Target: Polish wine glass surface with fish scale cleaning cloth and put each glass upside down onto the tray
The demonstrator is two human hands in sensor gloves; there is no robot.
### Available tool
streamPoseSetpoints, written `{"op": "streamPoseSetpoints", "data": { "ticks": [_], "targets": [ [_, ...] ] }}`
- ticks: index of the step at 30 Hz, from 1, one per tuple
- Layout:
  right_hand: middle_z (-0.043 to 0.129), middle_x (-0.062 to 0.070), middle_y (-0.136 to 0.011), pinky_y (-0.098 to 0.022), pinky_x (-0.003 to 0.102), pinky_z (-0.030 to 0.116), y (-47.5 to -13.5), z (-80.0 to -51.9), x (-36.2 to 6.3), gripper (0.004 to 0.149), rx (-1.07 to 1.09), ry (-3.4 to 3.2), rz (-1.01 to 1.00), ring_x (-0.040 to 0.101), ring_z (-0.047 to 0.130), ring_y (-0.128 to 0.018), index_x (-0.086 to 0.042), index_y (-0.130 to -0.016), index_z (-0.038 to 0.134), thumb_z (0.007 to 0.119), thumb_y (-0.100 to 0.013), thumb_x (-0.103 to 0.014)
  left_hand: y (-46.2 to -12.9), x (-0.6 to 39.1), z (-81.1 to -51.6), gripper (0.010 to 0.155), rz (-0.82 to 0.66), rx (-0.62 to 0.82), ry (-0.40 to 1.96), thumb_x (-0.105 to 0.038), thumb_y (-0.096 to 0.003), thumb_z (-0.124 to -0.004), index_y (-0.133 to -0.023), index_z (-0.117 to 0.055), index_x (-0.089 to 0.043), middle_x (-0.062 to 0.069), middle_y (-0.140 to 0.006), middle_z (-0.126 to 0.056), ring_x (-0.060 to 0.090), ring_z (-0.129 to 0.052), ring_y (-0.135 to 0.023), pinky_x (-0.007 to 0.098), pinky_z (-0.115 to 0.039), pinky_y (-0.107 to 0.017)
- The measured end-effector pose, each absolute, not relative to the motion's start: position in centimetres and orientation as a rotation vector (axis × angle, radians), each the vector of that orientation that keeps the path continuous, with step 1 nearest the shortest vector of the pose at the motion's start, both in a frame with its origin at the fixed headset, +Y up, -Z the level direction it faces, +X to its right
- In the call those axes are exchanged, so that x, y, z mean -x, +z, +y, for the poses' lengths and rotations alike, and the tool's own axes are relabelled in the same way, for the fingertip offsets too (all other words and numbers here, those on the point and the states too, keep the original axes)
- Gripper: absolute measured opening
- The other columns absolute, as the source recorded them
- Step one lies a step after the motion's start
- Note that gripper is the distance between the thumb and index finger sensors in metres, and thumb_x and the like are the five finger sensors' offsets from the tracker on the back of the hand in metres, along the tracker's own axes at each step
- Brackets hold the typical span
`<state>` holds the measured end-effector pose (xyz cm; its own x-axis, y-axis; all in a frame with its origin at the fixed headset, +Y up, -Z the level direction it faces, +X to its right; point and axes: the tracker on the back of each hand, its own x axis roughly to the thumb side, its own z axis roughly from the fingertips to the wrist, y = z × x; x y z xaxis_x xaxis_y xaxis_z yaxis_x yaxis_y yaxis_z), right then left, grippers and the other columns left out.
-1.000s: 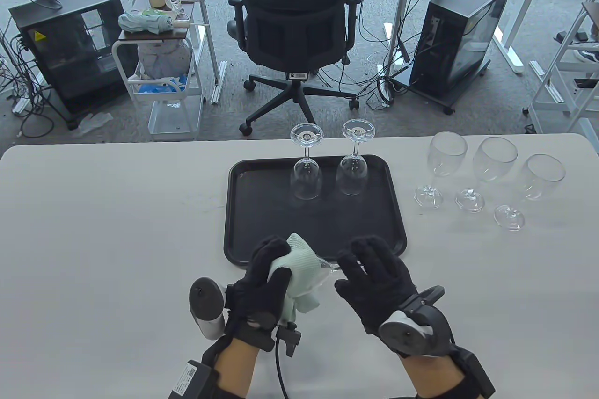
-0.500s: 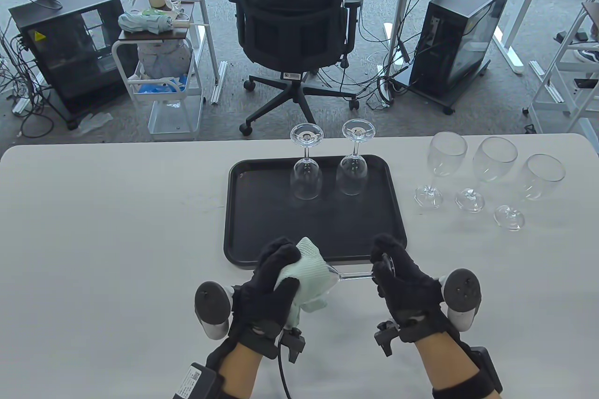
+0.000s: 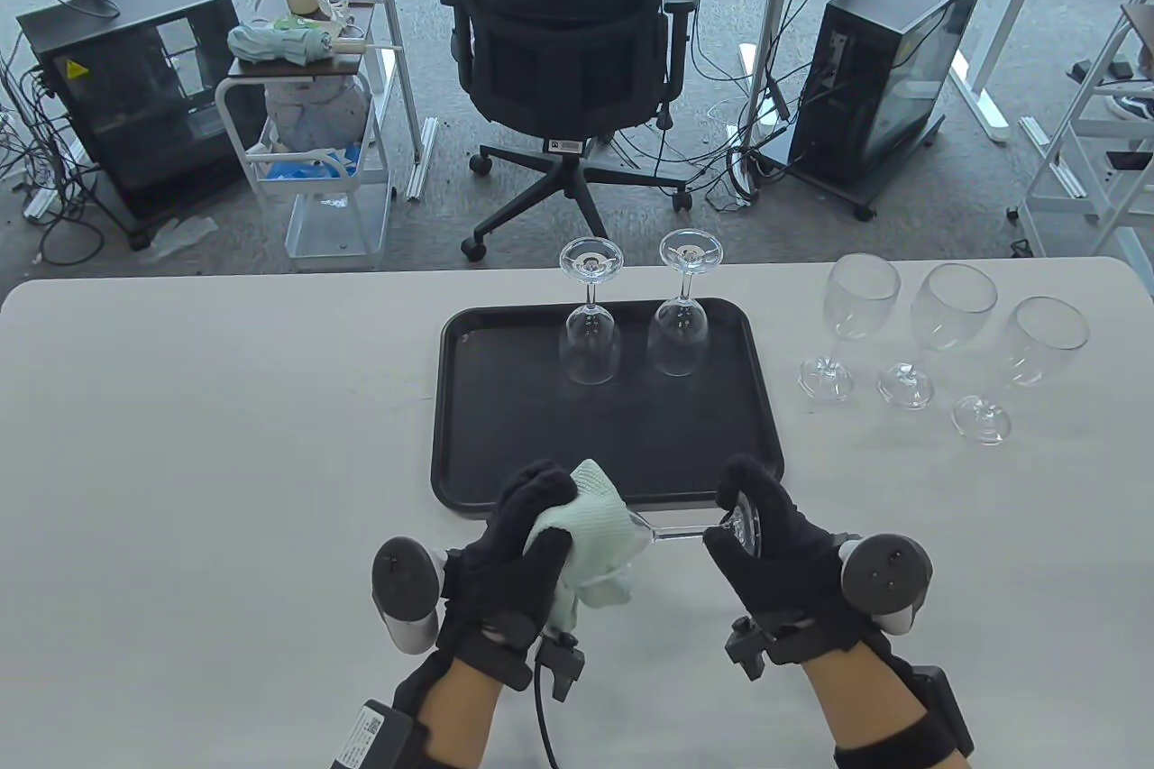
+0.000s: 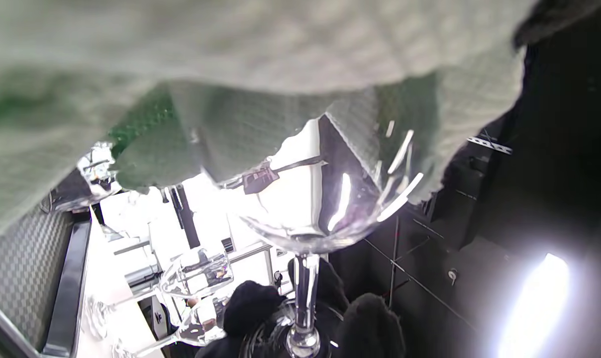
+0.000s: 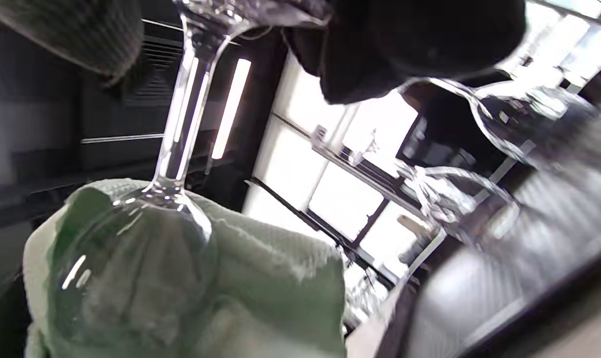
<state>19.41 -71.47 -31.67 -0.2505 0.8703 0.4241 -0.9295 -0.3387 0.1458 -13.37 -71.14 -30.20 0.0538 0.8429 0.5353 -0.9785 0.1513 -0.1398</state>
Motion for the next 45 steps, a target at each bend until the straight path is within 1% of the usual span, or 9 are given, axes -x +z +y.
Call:
{"op": "streamPoseSetpoints", "data": {
  "ticks": [5, 10, 13, 17, 25, 28, 33, 41, 45],
  "targets": [
    [0.060, 0.020, -0.102, -0.035, 0.041, 0.087, -31.6, -71.2, -19.2, 0.086, -0.664, 1.990, -0.326, 0.036, 0.089, -0.060, -0.027, -0.109, 0.029, 0.078, -0.048, -0.065, -30.4, 13.9, -71.2, 0.059, -0.532, -0.294, 1.409, -0.067, -0.0513, -0.073, -0.101, -0.065, -0.036, 0.003, -0.113, -0.056, 0.036, -0.066, -0.098, 0.059, -0.083, -0.052],
    [0.056, 0.017, -0.104, -0.040, 0.040, 0.089, -30.8, -70.7, -19.0, 0.091, -0.802, 2.074, -0.600, 0.033, 0.089, -0.064, -0.030, -0.107, 0.024, 0.083, -0.046, -0.062, -30.7, 14.0, -71.9, 0.059, -0.497, -0.179, 1.518, -0.067, -0.0529, -0.072, -0.102, -0.064, -0.035, 0.004, -0.113, -0.055, 0.037, -0.065, -0.098, 0.059, -0.082, -0.052],
    [0.061, 0.017, -0.099, -0.035, 0.037, 0.088, -31.1, -71.0, -19.0, 0.082, -0.709, 2.000, -0.504, 0.032, 0.090, -0.058, -0.033, -0.106, 0.034, 0.082, -0.047, -0.062, -30.5, 13.8, -71.6, 0.060, -0.508, -0.213, 1.485, -0.068, -0.0521, -0.071, -0.102, -0.063, -0.037, 0.003, -0.114, -0.054, 0.036, -0.065, -0.099, 0.058, -0.083, -0.052],
    [0.065, 0.021, -0.095, -0.027, 0.036, 0.088, -31.8, -71.8, -19.1, 0.084, -0.602, 1.883, -0.193, 0.033, 0.091, -0.050, -0.027, -0.108, 0.038, 0.080, -0.047, -0.067, -30.5, 13.9, -71.3, 0.062, -0.577, -0.284, 1.406, -0.070, -0.0501, -0.072, -0.102, -0.062, -0.037, 0.002, -0.114, -0.053, 0.035, -0.063, -0.100, 0.058, -0.081, -0.054],
    [0.051, 0.016, -0.107, -0.045, 0.043, 0.088, -30.5, -70.2, -18.6, 0.097, -0.867, 2.149, -0.672, 0.034, 0.089, -0.068, -0.028, -0.107, 0.020, 0.085, -0.044, -0.064, -31.0, 14.4, -72.1, 0.060, -0.483, -0.139, 1.558, -0.068, -0.0531, -0.072, -0.103, -0.063, -0.034, 0.004, -0.113, -0.056, 0.037, -0.066, -0.098, 0.058, -0.083, -0.052],
    [0.059, 0.017, -0.101, -0.040, 0.040, 0.089, -30.6, -70.5, -18.7, 0.087, -0.770, 2.049, -0.589, 0.034, 0.089, -0.063, -0.030, -0.107, 0.032, 0.084, -0.045, -0.062, -30.9, 14.2, -72.0, 0.061, -0.497, -0.169, 1.540, -0.068, -0.0529, -0.071, -0.103, -0.063, -0.035, 0.004, -0.114, -0.055, 0.036, -0.066, -0.099, 0.058, -0.083, -0.052],
    [0.062, 0.019, -0.098, -0.032, 0.039, 0.086, -31.3, -71.6, -18.8, 0.081, -0.575, 1.893, -0.196, 0.034, 0.089, -0.054, -0.028, -0.109, 0.037, 0.077, -0.049, -0.066, -30.6, 14.3, -71.6, 0.061, -0.526, -0.264, 1.440, -0.069, -0.0516, -0.070, -0.103, -0.062, -0.036, 0.003, -0.114, -0.055, 0.036, -0.066, -0.099, 0.057, -0.083, -0.053],
    [0.050, 0.017, -0.107, -0.042, 0.042, 0.088, -29.9, -70.0, -18.4, 0.092, -0.866, 2.159, -0.709, 0.033, 0.088, -0.066, -0.026, -0.106, 0.018, 0.078, -0.048, -0.064, -31.1, 14.4, -72.1, 0.061, -0.494, -0.124, 1.565, -0.068, -0.0537, -0.070, -0.104, -0.062, -0.034, 0.004, -0.114, -0.056, 0.037, -0.066, -0.098, 0.058, -0.083, -0.052],
    [0.059, 0.018, -0.099, -0.034, 0.038, 0.087, -30.4, -70.4, -18.5, 0.079, -0.724, 2.051, -0.525, 0.031, 0.089, -0.055, -0.029, -0.107, 0.029, 0.073, -0.051, -0.062, -31.0, 14.2, -72.0, 0.062, -0.508, -0.146, 1.538, -0.070, -0.0530, -0.069, -0.104, -0.061, -0.036, 0.003, -0.114, -0.055, 0.037, -0.066, -0.099, 0.056, -0.084, -0.052]
  ]
}}
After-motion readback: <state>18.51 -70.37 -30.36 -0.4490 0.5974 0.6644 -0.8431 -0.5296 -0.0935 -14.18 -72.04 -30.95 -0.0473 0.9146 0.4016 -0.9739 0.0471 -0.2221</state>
